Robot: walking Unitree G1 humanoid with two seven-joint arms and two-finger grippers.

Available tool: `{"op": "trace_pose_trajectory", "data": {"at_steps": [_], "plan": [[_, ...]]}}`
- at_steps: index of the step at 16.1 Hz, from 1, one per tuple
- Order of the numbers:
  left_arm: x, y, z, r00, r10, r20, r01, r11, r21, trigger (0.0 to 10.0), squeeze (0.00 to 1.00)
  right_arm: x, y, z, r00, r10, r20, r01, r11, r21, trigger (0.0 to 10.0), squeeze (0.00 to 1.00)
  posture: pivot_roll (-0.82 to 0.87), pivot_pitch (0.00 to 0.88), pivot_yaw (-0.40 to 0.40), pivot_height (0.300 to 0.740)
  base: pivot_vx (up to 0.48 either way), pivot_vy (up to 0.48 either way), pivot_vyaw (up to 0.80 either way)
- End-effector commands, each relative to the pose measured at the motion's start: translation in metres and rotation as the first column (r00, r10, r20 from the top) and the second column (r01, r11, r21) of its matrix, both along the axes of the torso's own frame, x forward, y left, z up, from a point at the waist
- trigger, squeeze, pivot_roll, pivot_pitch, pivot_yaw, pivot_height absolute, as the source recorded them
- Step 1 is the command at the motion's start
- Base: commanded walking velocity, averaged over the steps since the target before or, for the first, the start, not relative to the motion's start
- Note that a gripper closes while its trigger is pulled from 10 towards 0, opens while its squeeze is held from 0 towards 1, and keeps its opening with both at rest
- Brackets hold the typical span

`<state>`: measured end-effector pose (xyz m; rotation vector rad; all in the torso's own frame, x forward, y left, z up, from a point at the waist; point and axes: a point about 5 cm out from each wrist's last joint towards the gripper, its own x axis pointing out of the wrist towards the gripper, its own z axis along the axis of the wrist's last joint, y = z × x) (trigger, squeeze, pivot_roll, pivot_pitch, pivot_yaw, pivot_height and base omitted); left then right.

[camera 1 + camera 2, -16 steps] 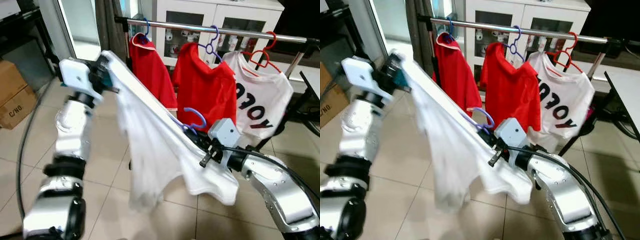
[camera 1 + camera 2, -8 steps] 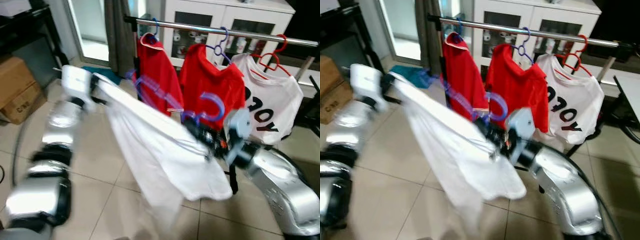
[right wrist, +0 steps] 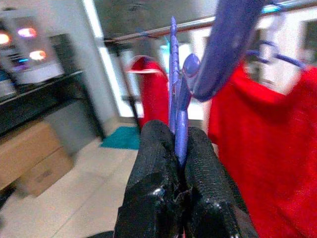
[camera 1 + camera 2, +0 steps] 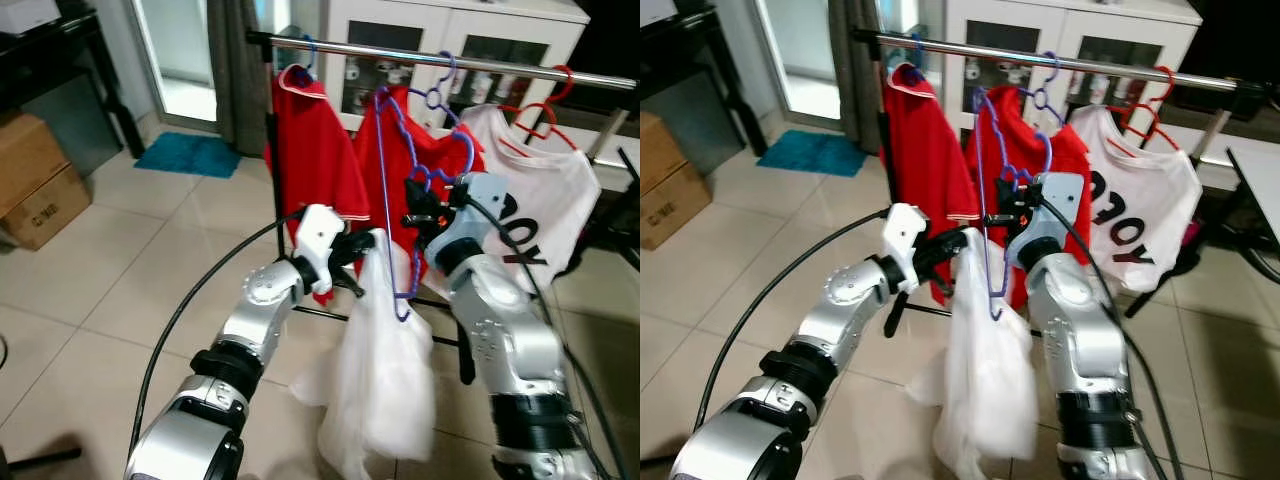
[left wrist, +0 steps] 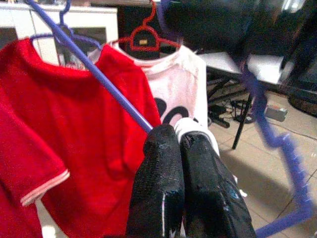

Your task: Hang hanger

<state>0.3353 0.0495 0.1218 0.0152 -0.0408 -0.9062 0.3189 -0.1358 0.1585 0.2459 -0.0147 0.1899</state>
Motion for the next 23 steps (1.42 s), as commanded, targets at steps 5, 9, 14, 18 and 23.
{"op": "trace_pose_trajectory", "data": {"at_steps": [5, 9, 14, 18, 23], "plan": [[-0.005, 0.069, -0.008, 0.954, 0.299, -0.034, -0.299, 0.954, -0.007, 3.2, 0.00, -0.033, -0.026, -0.066, 0.965, -0.081, -0.248, 0.023, 0.973, -0.230, 10.0, 0.00, -0.18, 0.000, 0.017, 0.740, 0.000, 0.000, -0.09], [-0.021, 0.117, -0.037, 0.808, 0.569, -0.153, -0.563, 0.822, 0.084, 10.0, 0.00, -0.058, -0.056, -0.074, 0.946, -0.228, -0.231, 0.147, 0.935, -0.322, 10.0, 0.00, -0.20, 0.000, 0.044, 0.740, 0.000, 0.000, -0.80], [-0.011, 0.117, -0.024, 0.752, 0.657, -0.059, -0.653, 0.754, 0.075, 10.0, 0.00, -0.058, -0.052, -0.051, 0.969, -0.226, -0.098, 0.211, 0.966, -0.148, 10.0, 0.00, -0.21, 0.000, 0.068, 0.740, 0.000, 0.000, -0.80], [-0.013, 0.104, -0.015, 0.816, 0.578, -0.036, -0.577, 0.816, 0.025, 10.0, 0.00, -0.057, -0.046, -0.054, 0.949, -0.313, -0.020, 0.309, 0.944, -0.111, 10.0, 0.00, -0.19, 0.000, 0.080, 0.740, 0.000, 0.000, -0.78], [-0.018, 0.115, -0.009, 0.778, 0.628, -0.021, -0.628, 0.778, -0.018, 10.0, 0.00, -0.046, -0.046, -0.061, 0.935, -0.354, -0.020, 0.352, 0.933, -0.072, 10.0, 0.00, -0.15, 0.000, 0.025, 0.740, 0.000, 0.000, -0.80]]}}
